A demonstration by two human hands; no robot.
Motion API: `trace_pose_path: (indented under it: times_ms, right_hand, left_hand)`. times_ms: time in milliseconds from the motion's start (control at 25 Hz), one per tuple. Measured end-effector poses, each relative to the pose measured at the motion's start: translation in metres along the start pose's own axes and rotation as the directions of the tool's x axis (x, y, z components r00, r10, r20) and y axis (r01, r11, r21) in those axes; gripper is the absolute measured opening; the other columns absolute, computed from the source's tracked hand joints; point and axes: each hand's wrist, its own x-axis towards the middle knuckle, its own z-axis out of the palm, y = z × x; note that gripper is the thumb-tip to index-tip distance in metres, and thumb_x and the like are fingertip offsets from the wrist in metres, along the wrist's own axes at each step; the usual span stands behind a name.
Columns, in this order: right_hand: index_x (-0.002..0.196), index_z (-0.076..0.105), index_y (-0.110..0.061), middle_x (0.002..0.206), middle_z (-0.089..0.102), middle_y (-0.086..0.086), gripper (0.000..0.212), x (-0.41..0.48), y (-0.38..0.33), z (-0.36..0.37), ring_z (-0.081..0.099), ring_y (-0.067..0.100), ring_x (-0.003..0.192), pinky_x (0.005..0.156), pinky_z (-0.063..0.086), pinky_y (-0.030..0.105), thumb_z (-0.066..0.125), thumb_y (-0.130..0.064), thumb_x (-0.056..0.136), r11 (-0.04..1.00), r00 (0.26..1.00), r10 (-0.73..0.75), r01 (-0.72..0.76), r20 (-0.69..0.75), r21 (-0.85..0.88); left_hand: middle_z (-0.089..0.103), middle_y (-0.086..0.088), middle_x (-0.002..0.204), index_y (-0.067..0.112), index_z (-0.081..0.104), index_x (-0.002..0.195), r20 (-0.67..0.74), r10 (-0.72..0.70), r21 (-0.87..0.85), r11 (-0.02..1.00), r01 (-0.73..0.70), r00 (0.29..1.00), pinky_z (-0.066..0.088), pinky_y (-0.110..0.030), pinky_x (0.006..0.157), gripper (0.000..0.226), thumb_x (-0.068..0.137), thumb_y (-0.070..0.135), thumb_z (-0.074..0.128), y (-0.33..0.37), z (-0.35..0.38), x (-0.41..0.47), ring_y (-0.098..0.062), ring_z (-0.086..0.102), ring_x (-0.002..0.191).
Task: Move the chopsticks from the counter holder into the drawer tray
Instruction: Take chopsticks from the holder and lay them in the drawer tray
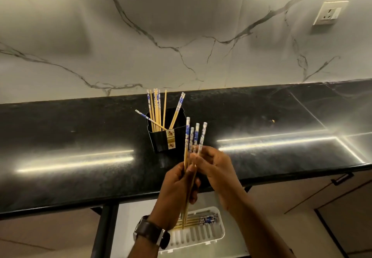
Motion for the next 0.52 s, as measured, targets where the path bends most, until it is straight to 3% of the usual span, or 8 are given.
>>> trace_pose_path:
  times_ms: [80,200,360,440,520]
  right_hand:
    - [0.107,0.069,-0.014,0.096,0.082,0.005,0.011,0.007,-0.001,-0.002,0.079,0.020,0.087,0.072,0.064,0.039,0.063,-0.013,0.098,0.996,0.995,0.040,-0.033,0.090,-0.078]
    - [0.111,0.070,-0.008,0.101,0.081,0.008,0.016,0.008,0.005,-0.012,0.078,0.024,0.095,0.082,0.063,0.040,0.065,-0.012,0.097,0.993,0.977,0.121,-0.122,0.176,-0.009]
    - [0.110,0.074,-0.003,0.102,0.080,0.014,0.020,0.018,0.000,-0.031,0.077,0.028,0.098,0.092,0.060,0.041,0.071,-0.009,0.091,0.947,0.891,0.317,-0.283,0.326,-0.150]
    - [0.111,0.072,-0.004,0.102,0.080,0.016,0.023,0.024,-0.004,-0.032,0.078,0.027,0.096,0.091,0.061,0.044,0.075,-0.010,0.089,0.950,0.903,0.307,-0.273,0.301,-0.150]
    - [0.118,0.066,-0.006,0.104,0.079,0.018,0.033,0.027,-0.006,-0.031,0.078,0.031,0.097,0.086,0.063,0.044,0.076,-0.007,0.087,0.975,0.934,0.217,-0.218,0.283,-0.027]
  left_hand:
    - [0.065,-0.008,0.073,0.009,0.063,0.109,0.043,-0.068,-0.014,0.998,0.069,0.997,0.051,-0.029,0.050,0.039,0.091,0.043,0.054,-0.005,0.002,0.000,-0.019,0.058,0.055]
    - [0.067,-0.011,0.077,0.005,0.061,0.109,0.087,-0.139,0.028,0.990,0.137,0.987,0.054,-0.031,0.054,0.039,0.097,0.040,0.050,-0.008,-0.006,0.000,-0.022,0.062,0.060]
    - [0.068,-0.011,0.077,-0.001,0.061,0.109,0.131,-0.205,0.086,0.977,0.194,0.970,0.055,-0.031,0.058,0.040,0.102,0.035,0.045,-0.015,-0.013,-0.006,-0.022,0.064,0.062]
    - [0.066,-0.009,0.074,-0.001,0.062,0.108,0.135,-0.229,0.095,0.971,0.217,0.964,0.053,-0.029,0.056,0.039,0.102,0.033,0.046,-0.018,-0.012,-0.007,-0.019,0.060,0.059]
    - [0.066,-0.008,0.074,0.000,0.063,0.109,0.137,-0.252,0.116,0.964,0.237,0.958,0.052,-0.028,0.056,0.037,0.103,0.032,0.046,-0.019,-0.011,-0.006,-0.017,0.060,0.059]
